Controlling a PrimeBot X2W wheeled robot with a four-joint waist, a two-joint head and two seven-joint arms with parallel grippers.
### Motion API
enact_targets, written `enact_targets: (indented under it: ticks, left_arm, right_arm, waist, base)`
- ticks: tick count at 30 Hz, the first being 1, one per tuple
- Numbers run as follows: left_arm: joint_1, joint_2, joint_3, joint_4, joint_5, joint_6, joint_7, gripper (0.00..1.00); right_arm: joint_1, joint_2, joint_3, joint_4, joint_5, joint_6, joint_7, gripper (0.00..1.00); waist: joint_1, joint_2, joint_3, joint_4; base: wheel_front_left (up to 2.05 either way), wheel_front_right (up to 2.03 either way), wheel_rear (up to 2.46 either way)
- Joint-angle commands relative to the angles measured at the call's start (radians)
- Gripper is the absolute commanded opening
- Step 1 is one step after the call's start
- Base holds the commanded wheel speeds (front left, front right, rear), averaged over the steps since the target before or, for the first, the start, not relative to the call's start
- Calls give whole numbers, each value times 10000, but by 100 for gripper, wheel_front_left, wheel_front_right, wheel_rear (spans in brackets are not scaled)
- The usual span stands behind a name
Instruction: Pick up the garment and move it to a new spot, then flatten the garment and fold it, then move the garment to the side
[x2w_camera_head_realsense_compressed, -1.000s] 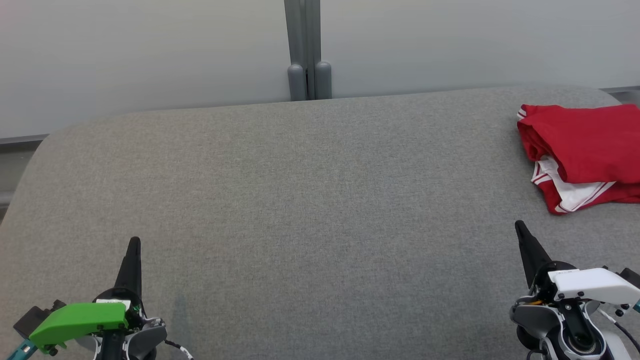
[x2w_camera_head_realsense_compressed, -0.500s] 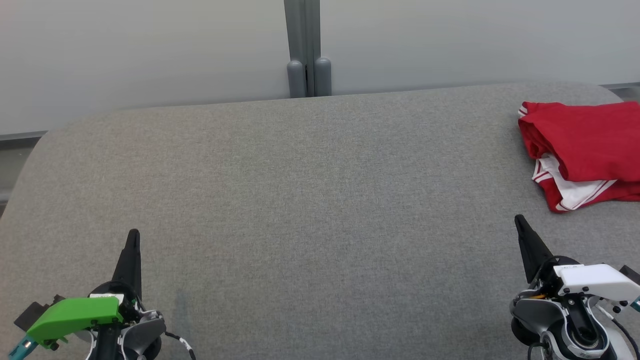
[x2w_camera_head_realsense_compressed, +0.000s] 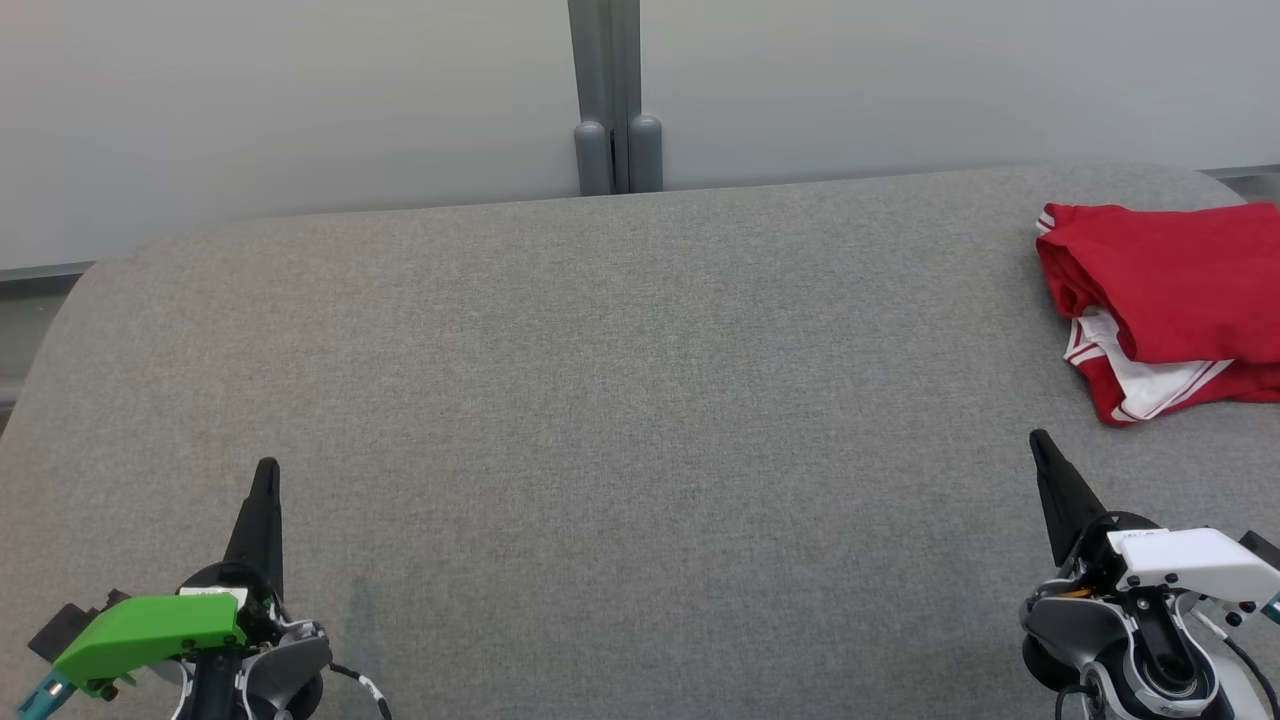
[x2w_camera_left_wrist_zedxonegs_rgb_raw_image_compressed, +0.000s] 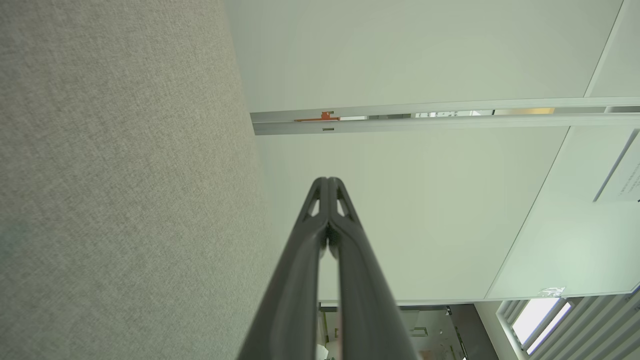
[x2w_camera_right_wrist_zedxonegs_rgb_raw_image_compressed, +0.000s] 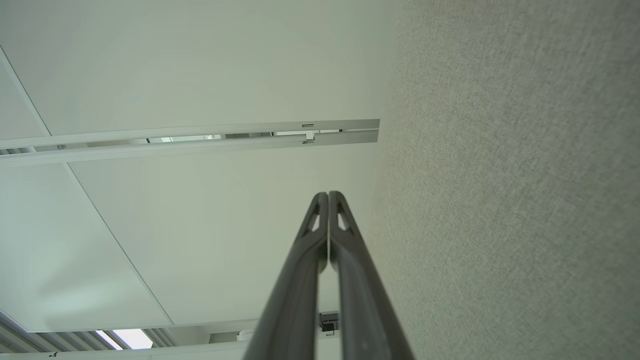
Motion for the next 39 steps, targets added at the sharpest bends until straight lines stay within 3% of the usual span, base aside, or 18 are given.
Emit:
enact_targets:
  ticks: [1, 39]
  left_arm:
    - [-120, 73, 32, -23, -10, -56, 48, 0]
    - [-120, 72, 30, -24, -9, -57, 47, 0]
  right_arm:
    - [-59, 2, -20, 16, 51, 4, 19, 0]
    - [-60, 15, -35, 18, 28, 4, 38, 0]
  waist:
    - [0, 0, 0, 0]
    - [0, 0, 0, 0]
  base:
    - [0, 0, 0]
    - [0, 0, 0]
